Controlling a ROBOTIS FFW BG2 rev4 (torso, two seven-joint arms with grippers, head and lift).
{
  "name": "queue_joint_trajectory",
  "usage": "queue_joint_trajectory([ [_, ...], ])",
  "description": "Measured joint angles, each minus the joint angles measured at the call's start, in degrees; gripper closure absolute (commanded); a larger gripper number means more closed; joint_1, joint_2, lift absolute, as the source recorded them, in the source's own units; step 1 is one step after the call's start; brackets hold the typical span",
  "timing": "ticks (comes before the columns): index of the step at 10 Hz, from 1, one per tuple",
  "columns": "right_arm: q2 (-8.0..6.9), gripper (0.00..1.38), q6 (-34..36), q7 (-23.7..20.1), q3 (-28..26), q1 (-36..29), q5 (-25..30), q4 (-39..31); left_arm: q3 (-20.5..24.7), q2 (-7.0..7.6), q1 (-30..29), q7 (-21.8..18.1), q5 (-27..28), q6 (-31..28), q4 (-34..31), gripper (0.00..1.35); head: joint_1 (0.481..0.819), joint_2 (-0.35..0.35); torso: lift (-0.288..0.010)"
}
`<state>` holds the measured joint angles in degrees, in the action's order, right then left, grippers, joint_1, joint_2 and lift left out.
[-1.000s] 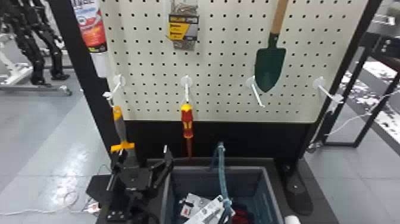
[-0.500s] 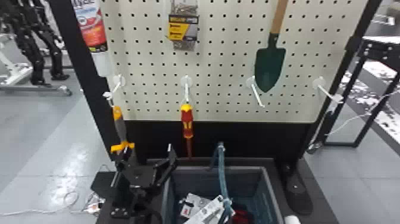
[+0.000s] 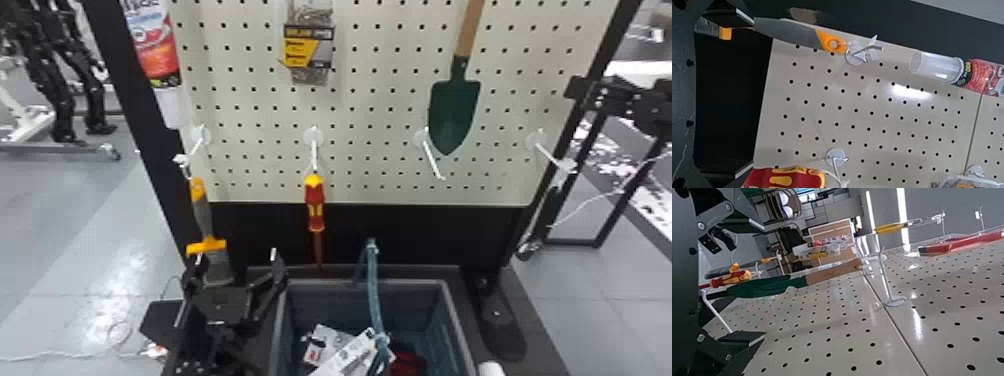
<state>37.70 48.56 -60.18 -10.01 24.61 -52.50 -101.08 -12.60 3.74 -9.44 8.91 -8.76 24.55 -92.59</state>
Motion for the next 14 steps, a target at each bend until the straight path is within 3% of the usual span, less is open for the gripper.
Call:
queue_joint_trajectory([
  [2, -0.81, 0.32, 1.10, 0.64, -1.74, -1.30, 0.13, -1.65, 0.38, -0.24, -0.66, -0.04, -0.51, -0.04, -0.04, 0.08, 0.549, 0.000, -0.100],
  [4, -3.58, 0.32, 4.25, 0.70, -6.33, -3.44, 3.18, -5.27, 0.18, -0.69, -0.93, -0.06, -0.55, -0.04, -0.05, 0.08, 0.549, 0.000, -0.100],
  [6, -4.81, 0.32, 5.37, 0.51, -8.06, -4.54, 4.61, -6.81, 0.49, -0.68, -1.22, -0.13, -0.55, 0.11, -0.07, 0.08, 0.549, 0.000, -0.100],
  [7, -7.07, 0.32, 6.78, -2.18, -9.45, -5.11, 7.72, -8.52, 0.52, -0.69, -1.23, -0.13, -0.55, 0.04, -0.07, 0.08, 0.549, 0.000, -0.100],
  [9, -14.62, 0.32, 9.55, -10.96, -14.15, -5.46, 22.86, -13.88, 0.64, -0.70, -1.21, -0.13, -0.58, 0.17, -0.07, 0.08, 0.549, 0.000, -0.100],
  [10, -16.98, 0.32, 9.83, -12.67, -16.15, -6.07, 28.12, -16.20, 0.65, -0.68, -1.20, -0.13, -0.67, 0.22, -0.06, 0.08, 0.549, 0.000, -0.100],
  [11, -18.47, 0.32, 9.63, -12.84, -17.36, -7.01, 30.51, -17.63, 0.65, -0.71, -1.25, -0.13, -0.72, 0.23, -0.05, 0.08, 0.549, 0.000, -0.100],
  [14, -21.68, 0.32, 6.94, -12.77, -18.19, -8.33, 27.31, -17.12, 0.58, -0.82, -1.34, -0.13, -0.81, 0.23, -0.04, 0.08, 0.549, 0.000, -0.100],
])
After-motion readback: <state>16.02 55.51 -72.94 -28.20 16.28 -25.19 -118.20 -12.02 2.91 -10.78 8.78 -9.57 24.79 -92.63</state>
